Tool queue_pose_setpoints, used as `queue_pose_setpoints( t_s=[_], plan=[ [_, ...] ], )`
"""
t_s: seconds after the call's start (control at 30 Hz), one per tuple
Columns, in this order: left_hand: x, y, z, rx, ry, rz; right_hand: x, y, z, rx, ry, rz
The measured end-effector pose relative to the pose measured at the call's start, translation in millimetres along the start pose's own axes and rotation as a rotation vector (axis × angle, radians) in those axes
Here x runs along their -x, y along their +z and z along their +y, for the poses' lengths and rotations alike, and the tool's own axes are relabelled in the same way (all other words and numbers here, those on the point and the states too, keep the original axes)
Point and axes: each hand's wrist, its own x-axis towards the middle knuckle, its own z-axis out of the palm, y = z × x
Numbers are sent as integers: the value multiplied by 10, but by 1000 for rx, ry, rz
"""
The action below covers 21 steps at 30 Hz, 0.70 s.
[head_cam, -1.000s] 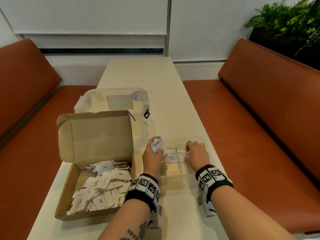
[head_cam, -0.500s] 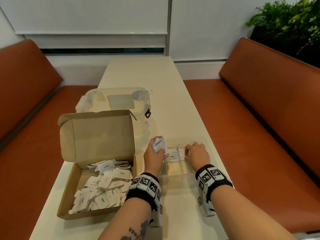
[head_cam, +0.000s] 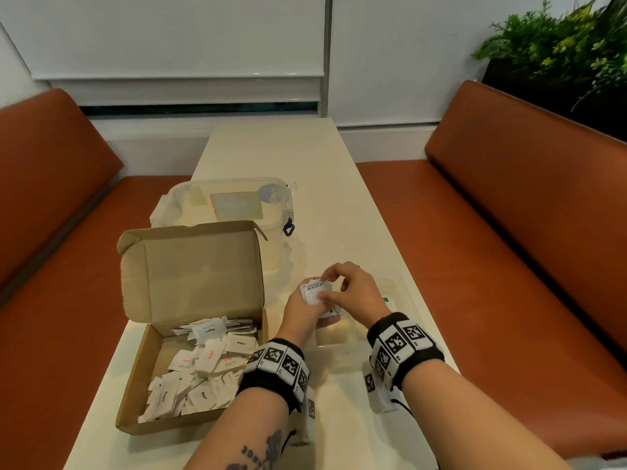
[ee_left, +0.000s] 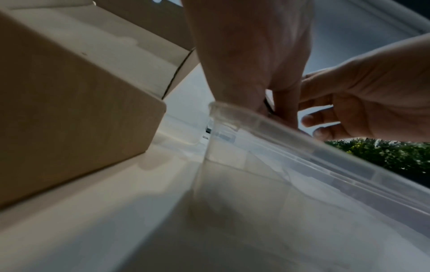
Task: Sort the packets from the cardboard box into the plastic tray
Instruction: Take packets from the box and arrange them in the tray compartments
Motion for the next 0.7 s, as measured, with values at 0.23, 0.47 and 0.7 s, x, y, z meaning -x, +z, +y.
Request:
queue_pose_setpoints(
  t_s=[0.23, 0.47, 0.7],
  plan=[
    [57, -59, 39, 64, -18, -51, -11, -8, -49, 2, 15, -51],
    [57, -84, 59, 192, -40, 3, -6, 22, 28, -62, 89, -6],
    [54, -101, 4, 179, 21, 0, 28, -3, 75, -131, 160, 36]
  ],
)
